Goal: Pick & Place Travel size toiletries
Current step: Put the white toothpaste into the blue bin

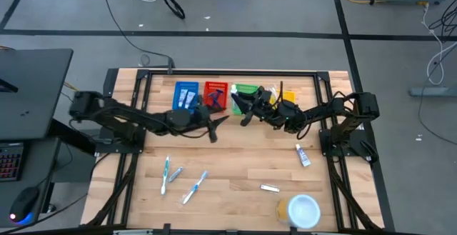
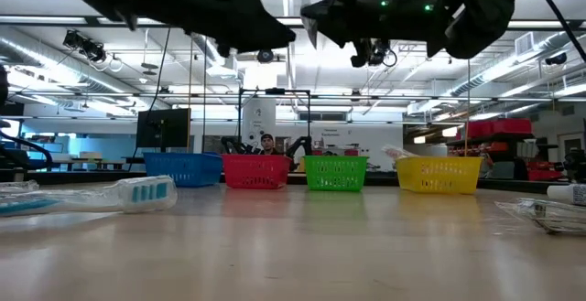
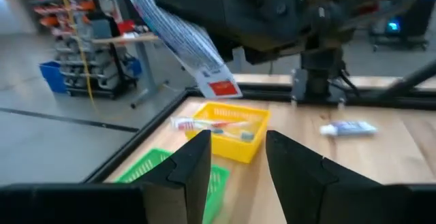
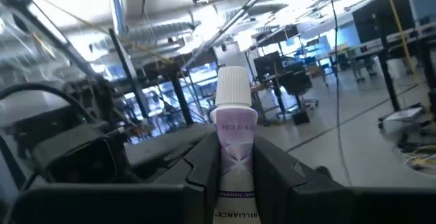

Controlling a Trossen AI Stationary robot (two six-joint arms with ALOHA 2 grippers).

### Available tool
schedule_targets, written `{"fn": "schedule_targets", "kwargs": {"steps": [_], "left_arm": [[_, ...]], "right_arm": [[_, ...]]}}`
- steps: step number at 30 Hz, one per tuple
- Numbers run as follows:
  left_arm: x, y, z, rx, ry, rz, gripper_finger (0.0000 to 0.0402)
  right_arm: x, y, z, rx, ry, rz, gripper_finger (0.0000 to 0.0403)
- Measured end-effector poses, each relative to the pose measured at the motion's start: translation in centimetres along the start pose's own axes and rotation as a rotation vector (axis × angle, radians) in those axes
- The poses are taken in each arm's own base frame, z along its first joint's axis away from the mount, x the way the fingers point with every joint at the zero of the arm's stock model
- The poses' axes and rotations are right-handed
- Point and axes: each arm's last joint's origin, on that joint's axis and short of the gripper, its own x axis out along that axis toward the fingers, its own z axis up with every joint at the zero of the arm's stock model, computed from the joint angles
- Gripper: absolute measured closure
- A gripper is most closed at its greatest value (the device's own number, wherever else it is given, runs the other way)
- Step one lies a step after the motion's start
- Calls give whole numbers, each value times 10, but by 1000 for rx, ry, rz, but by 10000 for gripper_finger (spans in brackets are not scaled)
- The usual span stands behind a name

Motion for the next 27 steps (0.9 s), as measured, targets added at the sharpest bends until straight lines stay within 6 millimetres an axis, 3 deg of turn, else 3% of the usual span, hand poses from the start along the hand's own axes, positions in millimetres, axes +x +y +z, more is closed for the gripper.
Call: {"fn": "schedule_targets", "kwargs": {"steps": [9, 18, 27], "left_arm": [[23, -13, -9, -58, -72, 112, 280], [30, -14, 4, -118, -116, 69, 292], [31, -12, -3, -178, -41, 125, 292]], "right_arm": [[2, -4, -3, -106, 26, -140, 326], [2, -3, -5, -139, 51, -89, 326], [2, -1, -3, -239, 40, -54, 326]]}}
